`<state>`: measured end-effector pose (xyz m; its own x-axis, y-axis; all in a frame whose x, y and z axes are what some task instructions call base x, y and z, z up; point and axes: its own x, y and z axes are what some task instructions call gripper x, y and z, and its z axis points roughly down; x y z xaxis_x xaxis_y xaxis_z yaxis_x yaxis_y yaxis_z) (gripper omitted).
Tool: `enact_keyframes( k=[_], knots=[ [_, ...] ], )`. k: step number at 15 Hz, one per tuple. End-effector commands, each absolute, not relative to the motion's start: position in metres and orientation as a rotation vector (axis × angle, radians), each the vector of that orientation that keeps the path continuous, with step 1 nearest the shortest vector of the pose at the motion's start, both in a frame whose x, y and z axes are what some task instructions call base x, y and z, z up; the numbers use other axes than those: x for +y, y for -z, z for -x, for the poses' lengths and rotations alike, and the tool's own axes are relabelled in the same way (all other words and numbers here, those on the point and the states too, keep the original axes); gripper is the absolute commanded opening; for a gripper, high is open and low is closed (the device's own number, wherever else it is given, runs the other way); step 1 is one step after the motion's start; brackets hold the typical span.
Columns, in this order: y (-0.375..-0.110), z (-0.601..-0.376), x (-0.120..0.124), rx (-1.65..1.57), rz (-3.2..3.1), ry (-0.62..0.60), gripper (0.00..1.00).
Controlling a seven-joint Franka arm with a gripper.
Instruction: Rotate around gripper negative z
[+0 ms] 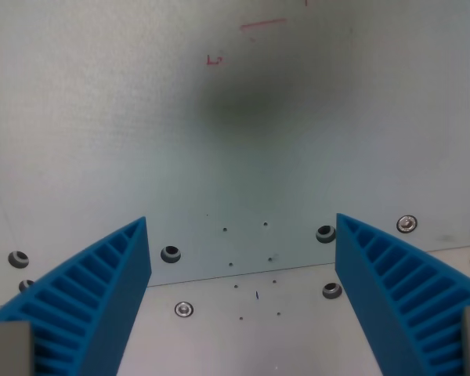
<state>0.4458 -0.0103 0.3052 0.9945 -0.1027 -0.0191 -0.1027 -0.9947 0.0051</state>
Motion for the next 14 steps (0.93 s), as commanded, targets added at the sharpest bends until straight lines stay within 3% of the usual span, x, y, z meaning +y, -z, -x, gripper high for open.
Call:
enact_keyframes(
  k=[1, 14],
  knots=[
    [-0.3080, -0.4460, -0.0103, -0.143, -3.134, 0.020, 1.00],
    [-0.3080, -0.4460, -0.0103, 0.095, -3.137, 0.020, 1.00]
  ],
)
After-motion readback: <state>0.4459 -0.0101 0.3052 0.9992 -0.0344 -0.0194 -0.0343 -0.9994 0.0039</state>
